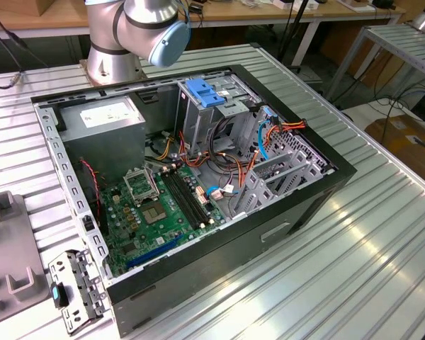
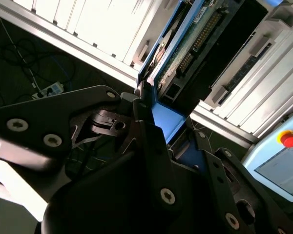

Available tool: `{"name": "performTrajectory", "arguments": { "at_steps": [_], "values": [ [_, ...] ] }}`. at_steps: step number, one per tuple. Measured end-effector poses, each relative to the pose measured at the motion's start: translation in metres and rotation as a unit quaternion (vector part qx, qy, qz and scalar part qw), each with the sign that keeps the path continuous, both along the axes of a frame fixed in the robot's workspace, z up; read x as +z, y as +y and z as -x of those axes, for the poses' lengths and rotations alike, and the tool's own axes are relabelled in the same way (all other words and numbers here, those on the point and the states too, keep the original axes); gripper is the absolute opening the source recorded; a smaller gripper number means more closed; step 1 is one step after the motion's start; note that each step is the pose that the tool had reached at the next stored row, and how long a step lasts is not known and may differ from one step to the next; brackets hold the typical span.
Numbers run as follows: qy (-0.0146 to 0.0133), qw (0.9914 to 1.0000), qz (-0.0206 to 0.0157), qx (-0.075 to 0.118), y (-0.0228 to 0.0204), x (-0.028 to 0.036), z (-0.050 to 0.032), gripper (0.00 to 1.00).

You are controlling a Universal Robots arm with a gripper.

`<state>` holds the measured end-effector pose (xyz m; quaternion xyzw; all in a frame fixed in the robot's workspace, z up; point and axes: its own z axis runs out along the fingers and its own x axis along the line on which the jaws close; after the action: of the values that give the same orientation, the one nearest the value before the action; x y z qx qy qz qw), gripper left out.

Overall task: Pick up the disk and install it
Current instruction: 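Pick up the disk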

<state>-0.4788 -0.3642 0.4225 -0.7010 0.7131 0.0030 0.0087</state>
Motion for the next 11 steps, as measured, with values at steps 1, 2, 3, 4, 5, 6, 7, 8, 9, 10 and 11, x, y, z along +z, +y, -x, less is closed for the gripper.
{"name": "performTrajectory", "arguments": {
  "at_steps": [1,2,3,4,5,6,7,8,9,10,11],
  "values": [
    [0.0001,1.00000,0.0000,0.000,0.0000,0.0011,0.0000,0.37],
    [0.0002,1.00000,0.0000,0.000,0.0000,0.0023,0.0000,0.37],
    [0.0003,1.00000,0.0000,0.000,0.0000,0.0029,0.0000,0.37],
    [0.0003,1.00000,0.0000,0.000,0.0000,0.0031,0.0000,0.37],
    [0.0003,1.00000,-0.0001,0.000,0.0000,0.0031,0.0000,0.37],
    [0.0004,1.00000,0.0000,0.000,0.0000,0.0032,0.0000,0.37],
    [0.0004,1.00000,0.0000,0.000,0.0000,0.0033,0.0000,0.37],
    [0.0004,1.00000,0.0000,0.000,0.0000,0.0033,0.0000,0.37],
    [0.0003,1.00000,0.0000,0.000,0.0000,0.0033,0.0000,0.37],
    [0.0004,1.00000,0.0000,0.000,0.0000,0.0033,0.0000,0.37],
    [0.0004,1.00000,0.0000,0.000,0.0000,0.0034,0.0000,0.37]
  ]
}}
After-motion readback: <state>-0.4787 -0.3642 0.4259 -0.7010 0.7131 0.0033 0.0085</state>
